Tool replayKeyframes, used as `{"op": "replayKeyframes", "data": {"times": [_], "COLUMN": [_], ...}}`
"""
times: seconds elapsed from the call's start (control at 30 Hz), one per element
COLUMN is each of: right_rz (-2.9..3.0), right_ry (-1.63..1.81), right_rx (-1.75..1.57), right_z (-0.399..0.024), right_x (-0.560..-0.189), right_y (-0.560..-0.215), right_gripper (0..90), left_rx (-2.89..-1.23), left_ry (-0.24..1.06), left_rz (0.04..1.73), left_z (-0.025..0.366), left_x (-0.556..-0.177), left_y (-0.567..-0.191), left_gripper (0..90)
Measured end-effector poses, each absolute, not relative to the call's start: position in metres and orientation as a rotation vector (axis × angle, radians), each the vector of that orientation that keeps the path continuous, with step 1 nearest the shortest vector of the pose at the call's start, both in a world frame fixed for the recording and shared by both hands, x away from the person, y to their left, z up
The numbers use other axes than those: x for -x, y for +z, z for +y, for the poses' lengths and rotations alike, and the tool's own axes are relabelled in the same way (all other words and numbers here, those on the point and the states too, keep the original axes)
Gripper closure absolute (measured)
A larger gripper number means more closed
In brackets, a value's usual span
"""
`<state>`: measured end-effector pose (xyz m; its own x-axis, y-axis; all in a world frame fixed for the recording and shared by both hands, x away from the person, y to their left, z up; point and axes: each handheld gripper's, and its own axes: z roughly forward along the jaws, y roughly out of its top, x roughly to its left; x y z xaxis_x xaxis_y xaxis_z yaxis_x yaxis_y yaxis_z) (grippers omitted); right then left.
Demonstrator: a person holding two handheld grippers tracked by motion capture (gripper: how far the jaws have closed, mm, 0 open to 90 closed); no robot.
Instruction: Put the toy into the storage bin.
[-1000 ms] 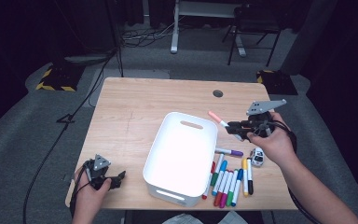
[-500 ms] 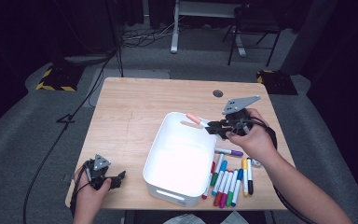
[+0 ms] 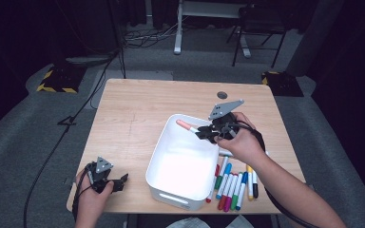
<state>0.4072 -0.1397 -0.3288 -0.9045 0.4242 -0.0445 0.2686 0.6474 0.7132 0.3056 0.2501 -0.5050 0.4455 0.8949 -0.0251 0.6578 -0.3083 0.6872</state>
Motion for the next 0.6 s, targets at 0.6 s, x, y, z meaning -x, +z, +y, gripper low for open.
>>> {"op": "replayKeyframes", "data": {"times": [0.6], "right_rz": [2.740], "right_ry": [0.962], "right_rx": [-0.546], "right_z": [-0.139], "right_x": [-0.409], "right_y": [-0.356], "right_gripper": [76.6], "left_rx": [-2.058], "left_ry": [0.484], "left_rz": [1.314], "left_z": [0.248], "left_x": [-0.305], "left_y": [-0.505], "left_gripper": [14.8]}}
